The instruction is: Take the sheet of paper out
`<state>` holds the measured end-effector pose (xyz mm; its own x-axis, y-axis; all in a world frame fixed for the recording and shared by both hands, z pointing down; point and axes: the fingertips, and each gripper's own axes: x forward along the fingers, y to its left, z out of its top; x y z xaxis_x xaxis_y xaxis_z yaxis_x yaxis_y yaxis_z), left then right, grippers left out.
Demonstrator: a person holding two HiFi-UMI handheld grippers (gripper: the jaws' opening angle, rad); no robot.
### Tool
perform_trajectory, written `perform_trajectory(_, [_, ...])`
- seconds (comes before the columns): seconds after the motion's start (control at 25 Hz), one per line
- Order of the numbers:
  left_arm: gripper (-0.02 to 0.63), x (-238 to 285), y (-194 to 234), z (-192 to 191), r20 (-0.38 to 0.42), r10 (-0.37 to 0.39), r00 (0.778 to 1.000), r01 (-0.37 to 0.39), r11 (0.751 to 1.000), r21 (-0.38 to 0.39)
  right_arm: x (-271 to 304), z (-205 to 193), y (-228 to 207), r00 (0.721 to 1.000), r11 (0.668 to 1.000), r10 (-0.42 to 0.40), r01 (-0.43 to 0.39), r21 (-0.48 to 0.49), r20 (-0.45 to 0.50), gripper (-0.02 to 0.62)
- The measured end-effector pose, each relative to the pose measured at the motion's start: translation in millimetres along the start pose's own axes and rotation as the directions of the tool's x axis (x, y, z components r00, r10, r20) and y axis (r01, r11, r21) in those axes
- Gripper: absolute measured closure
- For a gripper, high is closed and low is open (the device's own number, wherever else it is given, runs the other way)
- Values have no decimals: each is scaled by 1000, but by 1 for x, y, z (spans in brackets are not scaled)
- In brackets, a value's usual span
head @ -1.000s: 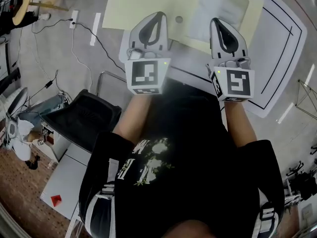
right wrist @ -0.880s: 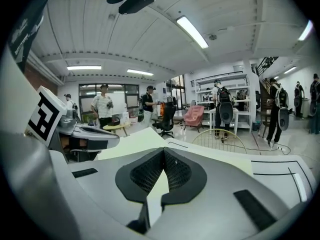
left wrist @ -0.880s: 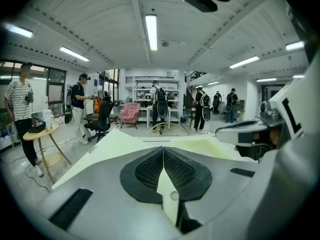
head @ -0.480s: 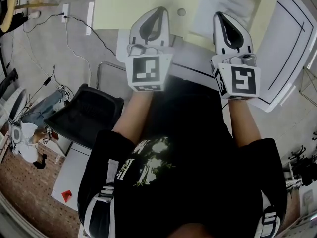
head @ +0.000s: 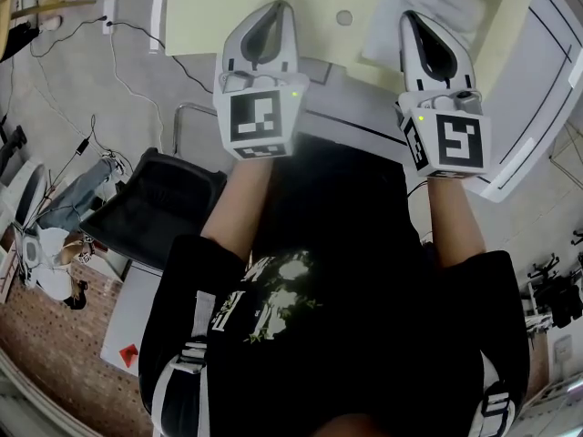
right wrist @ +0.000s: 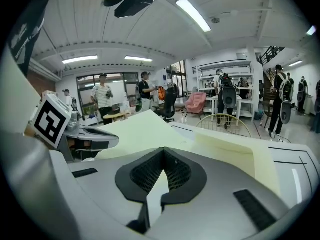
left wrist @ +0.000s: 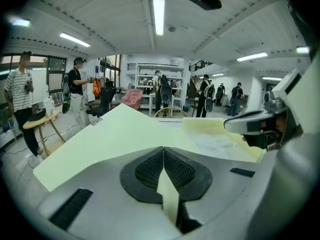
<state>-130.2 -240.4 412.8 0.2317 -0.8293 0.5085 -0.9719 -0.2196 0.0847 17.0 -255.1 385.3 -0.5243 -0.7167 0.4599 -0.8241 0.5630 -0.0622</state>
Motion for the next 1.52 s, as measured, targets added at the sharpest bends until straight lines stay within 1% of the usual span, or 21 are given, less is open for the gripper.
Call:
perform_trajectory(0.16, [603, 8, 14, -16, -35, 20, 999, -20, 1000, -4, 10, -3, -3, 1000, 1000, -4, 4, -4, -15, 595])
perform_trajectory(0.36, [603, 20, 30, -33, -84, 47, 995, -52, 997, -56, 20, -5, -2, 999, 1000, -12, 12, -4, -36, 595])
perform_trajectory(0.44, [603, 25, 30, -38, -104, 39, 994, -45, 998, -51, 24, -6, -2, 999, 1000, -19, 19, -1, -40, 595])
perform_trajectory(0.56, [603, 31, 23, -45, -146, 4, 989, -10, 999, -45, 27, -2, -8, 999, 999, -32, 32, 2, -37, 595])
perform_trajectory(0.64, [603, 34, 22, -51, -171, -7, 985, -1, 999, -45, 30, -2, -10, 998, 1000, -19, 20, 4, -55, 595])
perform_trajectory(0.76, [603, 38, 24, -60, -210, -7, 978, -1, 999, -38, 40, -12, -12, 991, 999, 30, -27, 23, -127, 595])
perform_trajectory(0.84, [603, 40, 23, -63, -226, -6, 974, 0, 1000, -23, 43, -17, -15, 986, 999, 48, -43, 32, -160, 595])
perform_trajectory(0.92, [603, 41, 22, -63, -233, -3, 972, 1, 1000, -9, 45, -16, -20, 985, 999, 38, -37, 11, -169, 595])
perform_trajectory(1.08, [601, 41, 24, -63, -240, 5, 971, -11, 1000, -21, 49, -15, -33, 983, 999, -2, -8, -53, -184, 594])
perform_trajectory(1.24, [603, 41, 23, -63, -240, 7, 971, -10, 1000, -12, 53, -25, -37, 970, 995, 7, -31, -94, -244, 592])
perform_trajectory(1.32, [603, 41, 22, -63, -243, 7, 970, -10, 1000, -9, 56, -34, -36, 955, 990, 14, -55, -130, -296, 592])
perform_trajectory(1.4, [601, 42, 22, -64, -244, 10, 970, -11, 1000, -4, 60, -44, -35, 936, 986, 27, -83, -144, -351, 591])
perform_trajectory(1.44, [601, 42, 22, -64, -244, 12, 970, -12, 1000, -1, 62, -49, -35, 929, 987, 34, -90, -135, -369, 580])
perform_trajectory(1.52, [603, 42, 22, -64, -245, 15, 969, -15, 1000, 5, 64, -53, -35, 921, 990, 37, -87, -112, -389, 510])
